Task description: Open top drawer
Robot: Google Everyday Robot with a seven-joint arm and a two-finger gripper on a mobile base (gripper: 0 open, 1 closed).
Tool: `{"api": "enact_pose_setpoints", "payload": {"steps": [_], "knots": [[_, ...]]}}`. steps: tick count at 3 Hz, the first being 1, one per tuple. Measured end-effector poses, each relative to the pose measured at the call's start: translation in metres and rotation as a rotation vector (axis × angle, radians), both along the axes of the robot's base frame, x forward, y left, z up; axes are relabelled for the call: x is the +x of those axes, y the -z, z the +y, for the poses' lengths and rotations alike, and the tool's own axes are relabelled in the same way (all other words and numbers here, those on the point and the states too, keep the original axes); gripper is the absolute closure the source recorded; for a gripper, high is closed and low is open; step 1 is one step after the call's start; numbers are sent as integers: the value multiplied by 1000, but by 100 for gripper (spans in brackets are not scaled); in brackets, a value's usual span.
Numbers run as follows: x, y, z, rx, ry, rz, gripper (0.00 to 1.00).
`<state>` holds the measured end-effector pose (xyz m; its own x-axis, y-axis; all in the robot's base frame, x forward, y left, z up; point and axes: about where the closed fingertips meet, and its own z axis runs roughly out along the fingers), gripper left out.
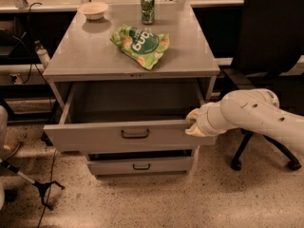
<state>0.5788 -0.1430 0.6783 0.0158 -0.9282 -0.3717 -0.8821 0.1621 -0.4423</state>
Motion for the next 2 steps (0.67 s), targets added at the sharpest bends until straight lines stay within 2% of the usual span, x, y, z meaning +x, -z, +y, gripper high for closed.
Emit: {"api": "enact_pose_setpoints", "payload": {"steps": [1,2], "knots": [[-10,-5,-1,-9,17,-9,100],[-28,-16,-5,-20,65,-23,100]]}}
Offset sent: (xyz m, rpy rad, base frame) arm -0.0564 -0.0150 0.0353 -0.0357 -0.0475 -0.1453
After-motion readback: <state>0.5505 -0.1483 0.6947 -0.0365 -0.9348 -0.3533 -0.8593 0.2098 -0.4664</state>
